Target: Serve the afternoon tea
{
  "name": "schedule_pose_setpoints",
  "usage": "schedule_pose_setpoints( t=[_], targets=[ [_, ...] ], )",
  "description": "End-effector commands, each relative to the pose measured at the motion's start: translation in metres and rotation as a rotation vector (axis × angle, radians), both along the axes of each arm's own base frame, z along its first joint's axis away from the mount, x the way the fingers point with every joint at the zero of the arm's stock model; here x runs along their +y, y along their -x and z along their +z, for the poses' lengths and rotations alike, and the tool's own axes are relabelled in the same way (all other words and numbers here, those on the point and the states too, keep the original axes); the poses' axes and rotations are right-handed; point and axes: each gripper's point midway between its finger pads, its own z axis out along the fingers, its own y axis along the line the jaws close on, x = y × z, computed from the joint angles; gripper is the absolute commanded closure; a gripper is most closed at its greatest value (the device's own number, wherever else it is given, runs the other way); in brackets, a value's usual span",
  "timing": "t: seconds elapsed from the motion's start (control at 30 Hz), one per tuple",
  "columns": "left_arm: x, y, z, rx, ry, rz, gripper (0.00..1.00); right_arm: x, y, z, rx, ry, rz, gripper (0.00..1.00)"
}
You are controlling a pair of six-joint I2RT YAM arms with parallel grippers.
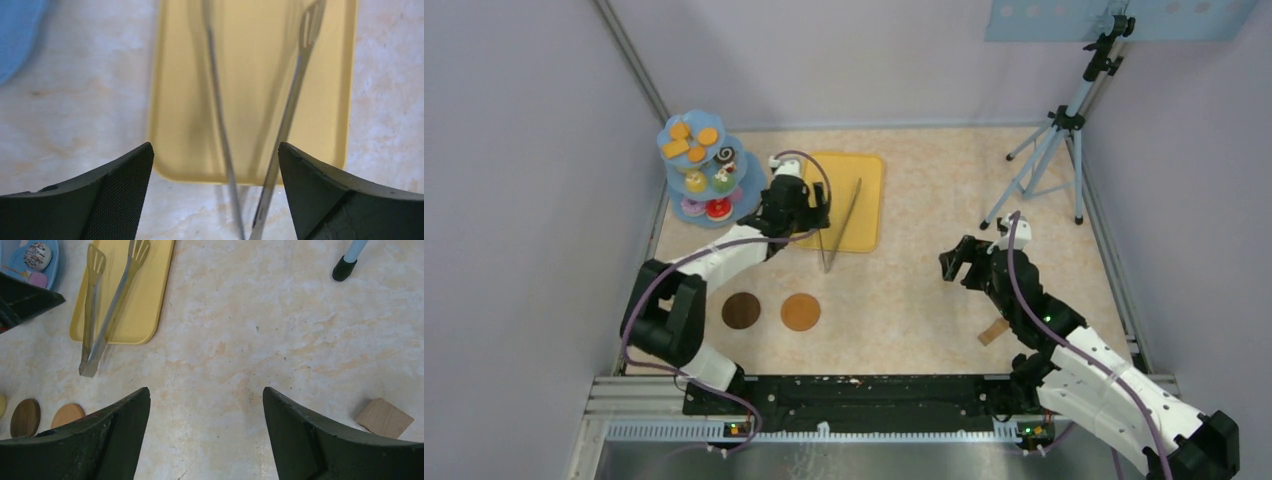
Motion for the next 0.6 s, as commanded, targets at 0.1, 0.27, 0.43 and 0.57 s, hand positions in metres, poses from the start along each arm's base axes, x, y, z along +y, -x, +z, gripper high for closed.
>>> schedule_pose_setpoints(
  t=[0.1, 0.27, 0.43, 0.57],
  targets=[
    [0.071, 0.002, -0.001, 0.082, 0.160, 0.111, 0.01, 0.002, -0.002, 0.014, -0.035, -0.038, -0.002, 0.19],
    [0.060, -0.012, -0.029, 0.158, 0.193, 0.089, 0.01, 0.001, 0.000, 0.020, -0.044, -0.047, -0.001, 0.19],
    [0.038, -0.026, -0.052, 0.191, 0.317, 0.067, 0.02, -0.004, 0.003, 0.026, -0.051, -0.037, -0.006, 0.19],
    [0.001, -0.018, -0.057, 0.203, 0.517, -0.019, 0.16, -0.008, 0.005, 0.030, -0.059, -0.034, -0.016, 0.19]
  ],
)
